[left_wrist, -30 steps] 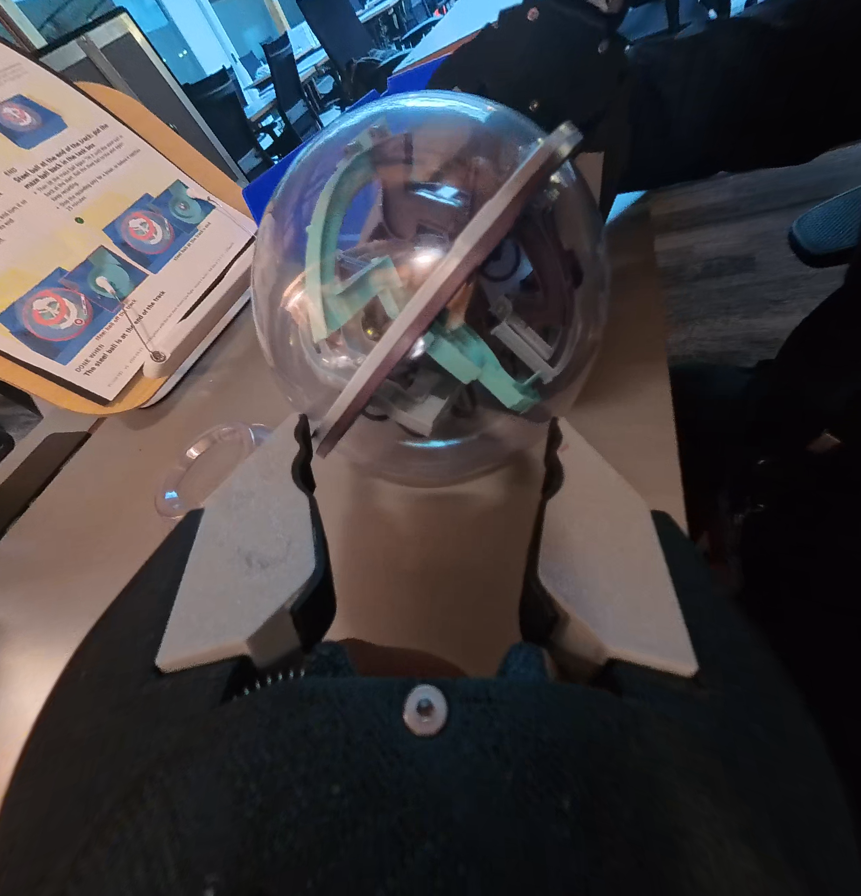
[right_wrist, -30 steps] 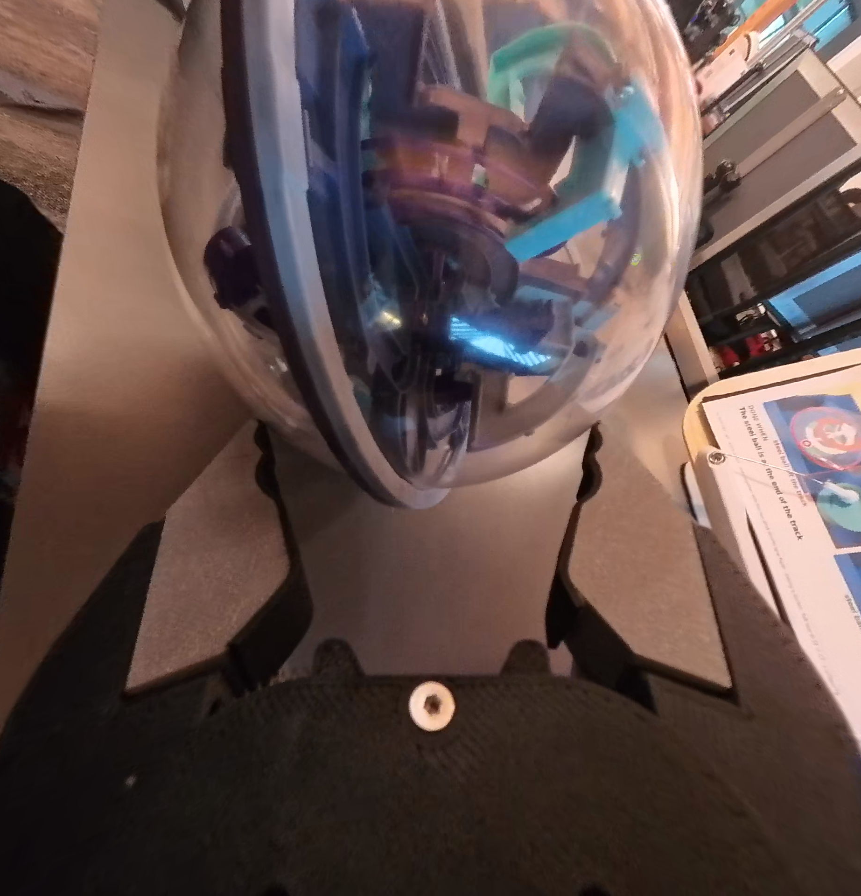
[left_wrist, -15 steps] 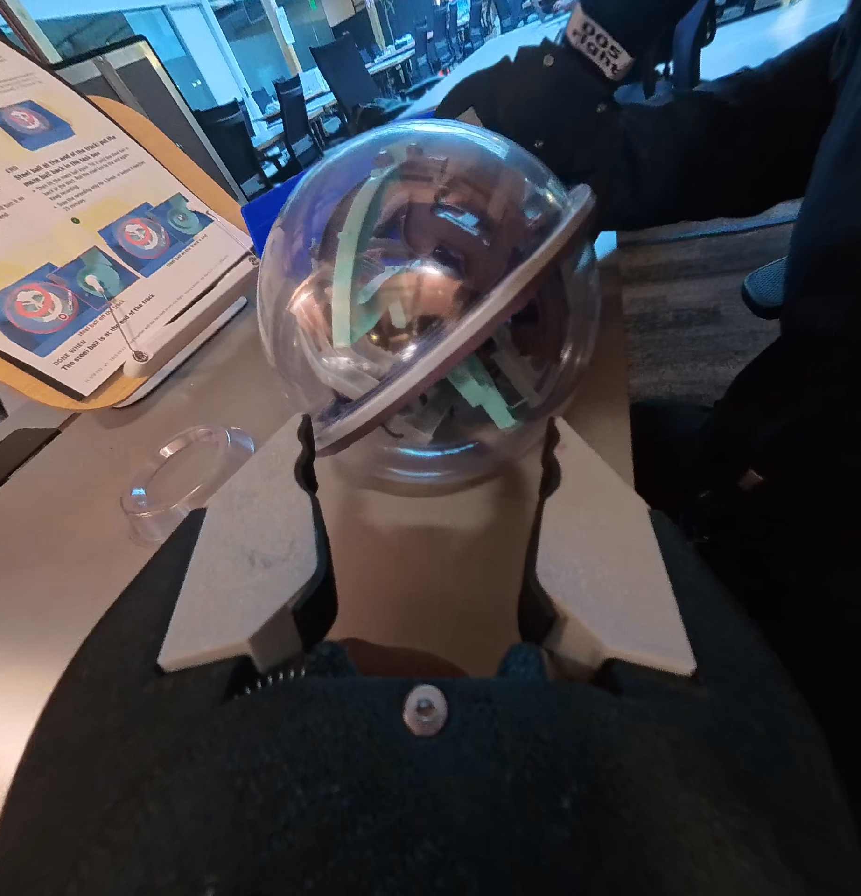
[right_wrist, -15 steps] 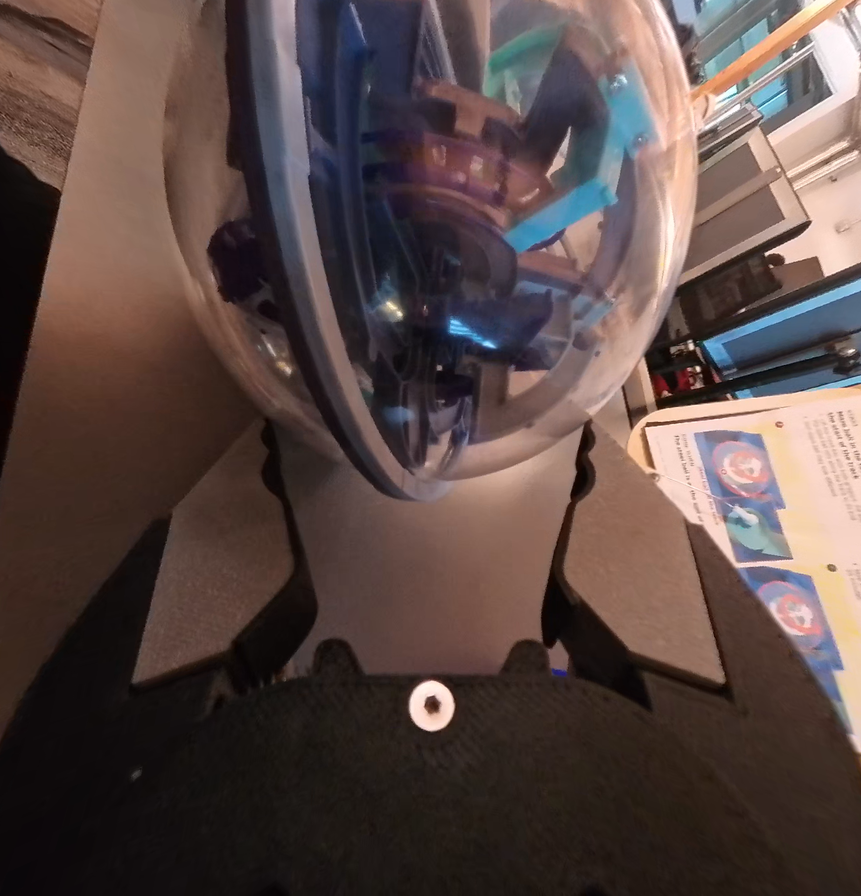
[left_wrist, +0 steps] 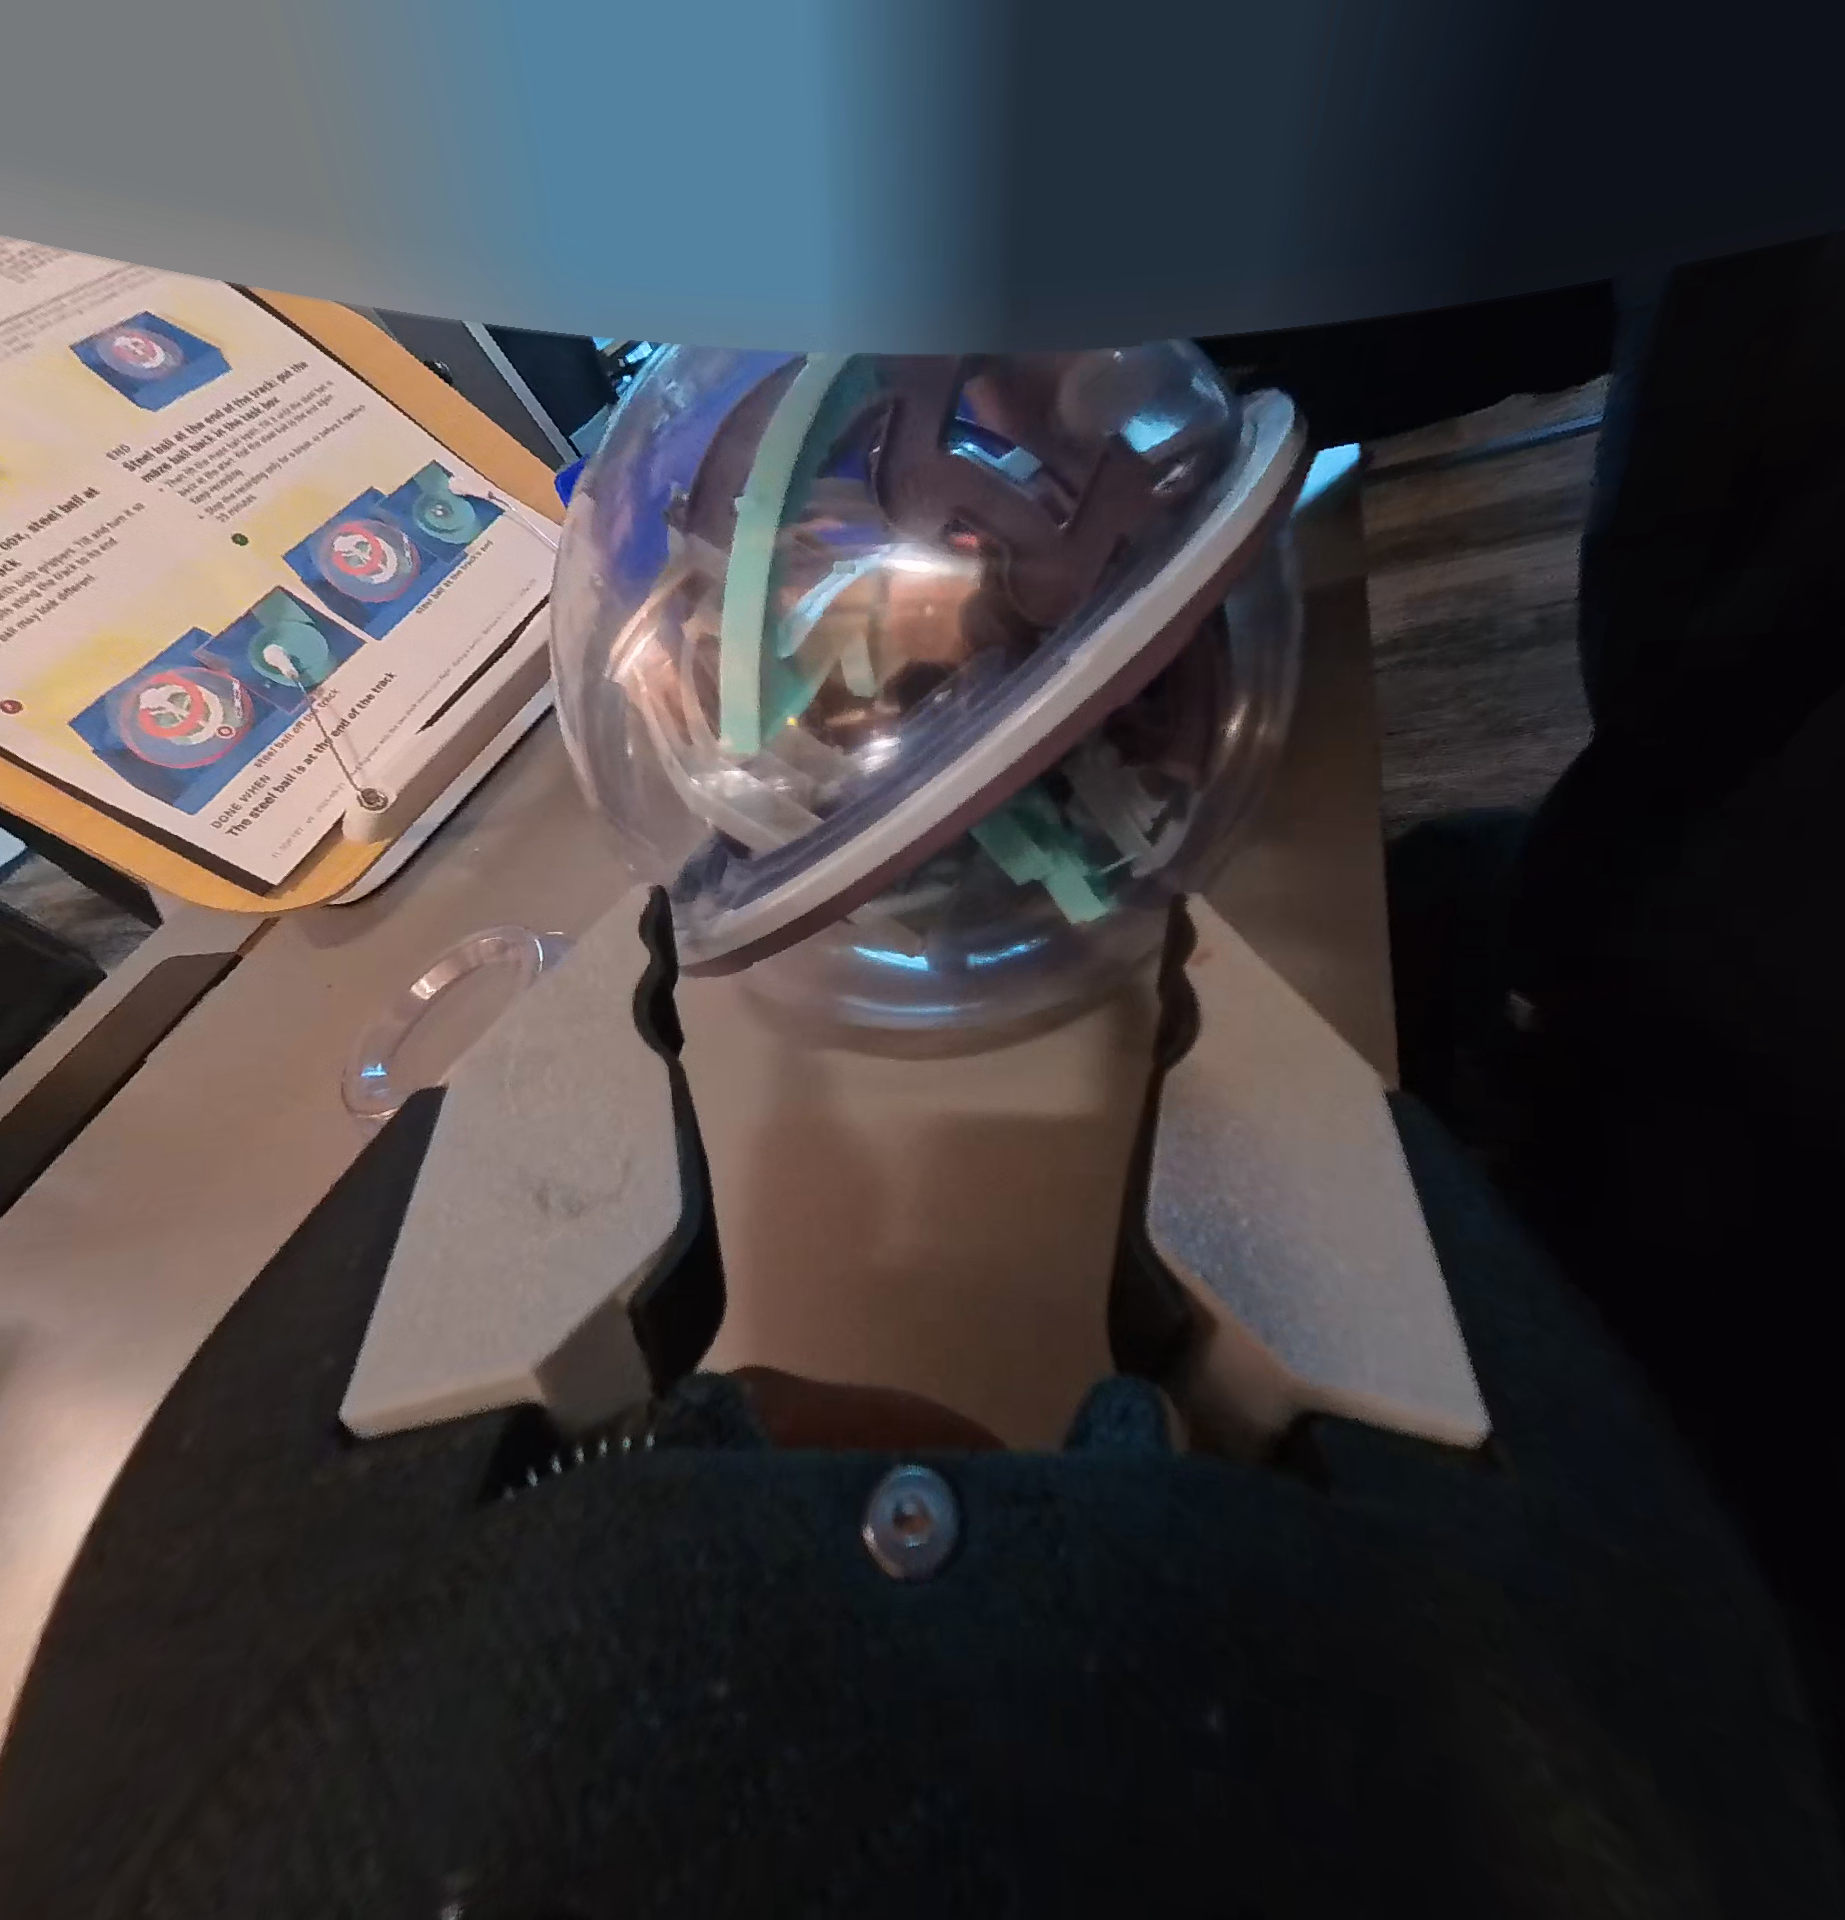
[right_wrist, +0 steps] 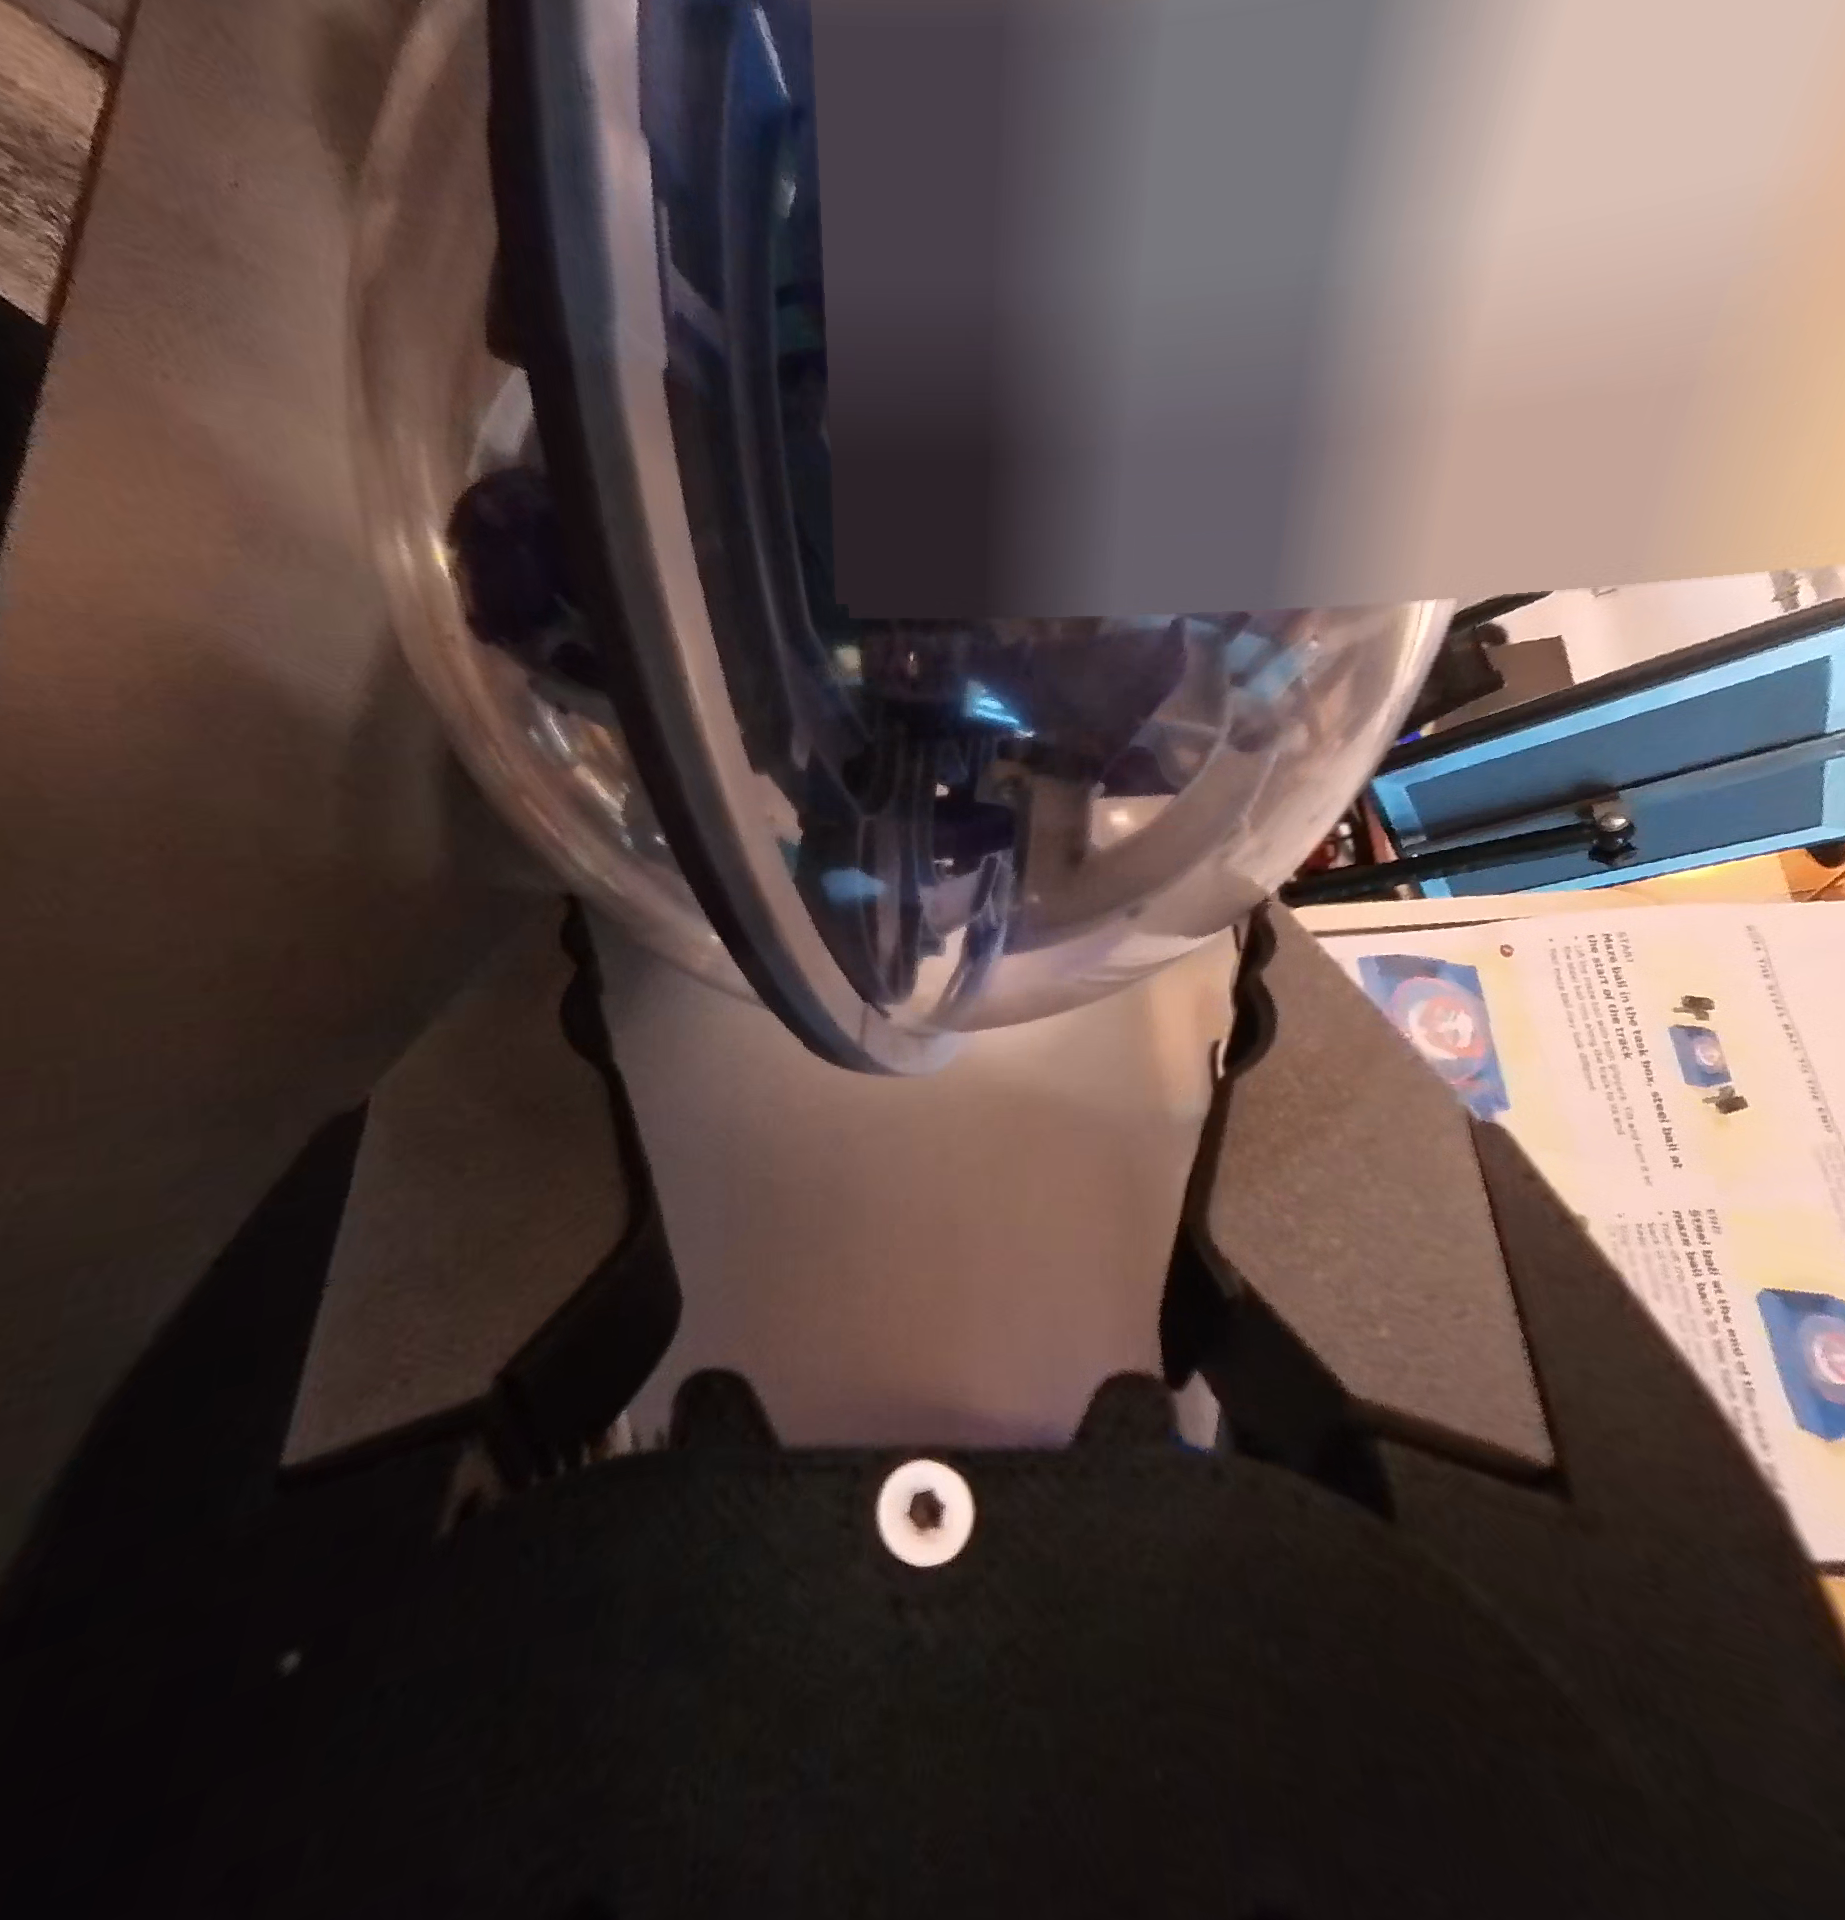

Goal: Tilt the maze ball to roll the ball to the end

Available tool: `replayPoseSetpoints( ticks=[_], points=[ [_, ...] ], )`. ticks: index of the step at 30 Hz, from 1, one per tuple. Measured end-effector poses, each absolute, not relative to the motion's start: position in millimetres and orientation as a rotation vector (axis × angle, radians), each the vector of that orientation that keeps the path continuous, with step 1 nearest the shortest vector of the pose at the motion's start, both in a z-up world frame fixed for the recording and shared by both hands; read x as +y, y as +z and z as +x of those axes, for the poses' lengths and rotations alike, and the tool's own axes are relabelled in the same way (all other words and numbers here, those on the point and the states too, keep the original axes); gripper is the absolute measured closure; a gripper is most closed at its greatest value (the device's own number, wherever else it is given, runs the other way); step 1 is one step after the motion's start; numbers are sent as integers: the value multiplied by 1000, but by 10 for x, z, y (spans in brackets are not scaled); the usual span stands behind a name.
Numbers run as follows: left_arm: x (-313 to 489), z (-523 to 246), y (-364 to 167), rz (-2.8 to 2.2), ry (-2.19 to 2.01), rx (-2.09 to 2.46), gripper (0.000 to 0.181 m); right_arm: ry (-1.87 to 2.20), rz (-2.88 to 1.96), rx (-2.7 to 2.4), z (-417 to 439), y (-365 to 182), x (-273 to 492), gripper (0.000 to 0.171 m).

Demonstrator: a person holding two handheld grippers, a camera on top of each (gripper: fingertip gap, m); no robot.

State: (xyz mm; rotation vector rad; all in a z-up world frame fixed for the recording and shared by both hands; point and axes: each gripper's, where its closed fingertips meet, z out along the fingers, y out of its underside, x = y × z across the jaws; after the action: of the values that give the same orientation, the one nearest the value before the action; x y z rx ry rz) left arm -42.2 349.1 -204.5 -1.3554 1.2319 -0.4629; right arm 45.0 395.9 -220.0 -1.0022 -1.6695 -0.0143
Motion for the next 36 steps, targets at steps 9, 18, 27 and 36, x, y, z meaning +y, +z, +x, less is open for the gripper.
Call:
replayPoseSetpoints(
  ticks=[9, 18, 27, 36],
  points=[
    [3459, -463, -2042, -1347, -447, 1228, 93, -64, -948, -1675, 415, -2184, 3958, 53],
    [3540, -475, -2064, -1351, -401, 1230, 93, -98, -988, -1652, 433, -2200, 4043, 57],
    [3549, -484, -2086, -1384, -408, 1225, 94, -56, -1020, -1640, 472, -2201, 4026, 60],
    [3501, -461, -2078, -1354, -373, 1228, 93, -56, -1215, -1627, 889, -2282, 4055, 65]
  ],
)
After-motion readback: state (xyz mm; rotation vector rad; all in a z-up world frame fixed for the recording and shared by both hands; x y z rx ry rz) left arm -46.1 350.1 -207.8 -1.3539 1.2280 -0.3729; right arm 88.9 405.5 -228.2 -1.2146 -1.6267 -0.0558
